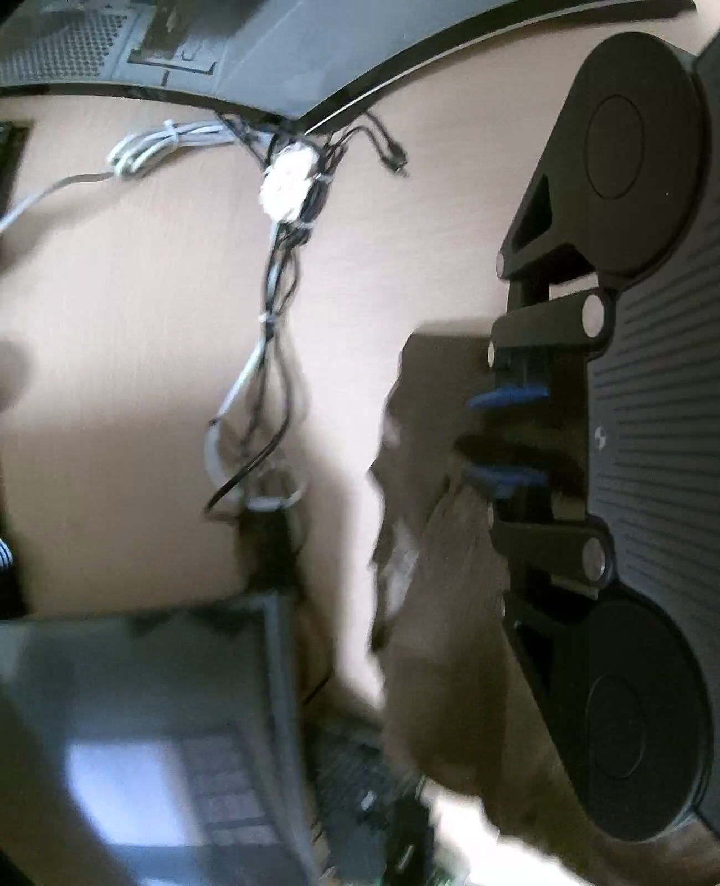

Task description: Fold clothes

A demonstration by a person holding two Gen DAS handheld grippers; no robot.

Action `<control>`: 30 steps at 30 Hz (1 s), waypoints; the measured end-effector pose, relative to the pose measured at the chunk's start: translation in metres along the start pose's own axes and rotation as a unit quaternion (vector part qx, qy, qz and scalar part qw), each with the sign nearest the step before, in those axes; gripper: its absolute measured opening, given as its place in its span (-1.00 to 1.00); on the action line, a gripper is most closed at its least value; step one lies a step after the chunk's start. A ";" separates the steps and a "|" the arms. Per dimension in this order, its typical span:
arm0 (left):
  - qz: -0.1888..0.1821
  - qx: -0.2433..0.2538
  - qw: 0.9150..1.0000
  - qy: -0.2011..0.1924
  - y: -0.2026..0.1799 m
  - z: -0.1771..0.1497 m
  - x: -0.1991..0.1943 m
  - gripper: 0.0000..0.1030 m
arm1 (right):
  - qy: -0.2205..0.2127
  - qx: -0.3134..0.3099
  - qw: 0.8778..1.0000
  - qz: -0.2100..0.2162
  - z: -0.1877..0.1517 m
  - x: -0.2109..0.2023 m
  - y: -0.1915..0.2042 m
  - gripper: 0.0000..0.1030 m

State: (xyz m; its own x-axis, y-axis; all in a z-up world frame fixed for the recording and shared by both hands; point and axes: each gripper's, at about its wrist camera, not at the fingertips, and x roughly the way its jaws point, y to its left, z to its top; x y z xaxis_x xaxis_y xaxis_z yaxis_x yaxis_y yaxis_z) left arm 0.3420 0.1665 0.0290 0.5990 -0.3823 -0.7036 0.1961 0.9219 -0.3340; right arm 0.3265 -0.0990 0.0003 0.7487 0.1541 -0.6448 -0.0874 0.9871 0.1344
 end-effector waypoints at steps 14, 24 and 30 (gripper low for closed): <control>-0.015 0.015 0.997 0.069 -0.014 -0.018 0.060 0.86 | 0.052 -0.048 0.997 -0.009 -0.024 0.020 -0.017 -0.15; -0.021 0.007 0.997 0.072 -0.008 -0.018 0.058 0.90 | 0.080 -0.035 0.996 0.019 -0.020 0.025 -0.026 0.21; -0.031 0.012 0.998 0.055 -0.003 -0.014 0.037 0.92 | 0.112 -0.038 0.991 0.060 -0.023 0.030 -0.017 1.00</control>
State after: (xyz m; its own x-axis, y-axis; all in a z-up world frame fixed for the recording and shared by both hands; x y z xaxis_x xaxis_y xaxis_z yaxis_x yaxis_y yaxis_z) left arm 0.3525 0.1489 -0.0051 0.4959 -0.4413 -0.7479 0.2494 0.8973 -0.3641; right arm 0.3356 -0.1097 -0.0383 0.5663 0.2673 -0.7796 -0.2217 0.9605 0.1683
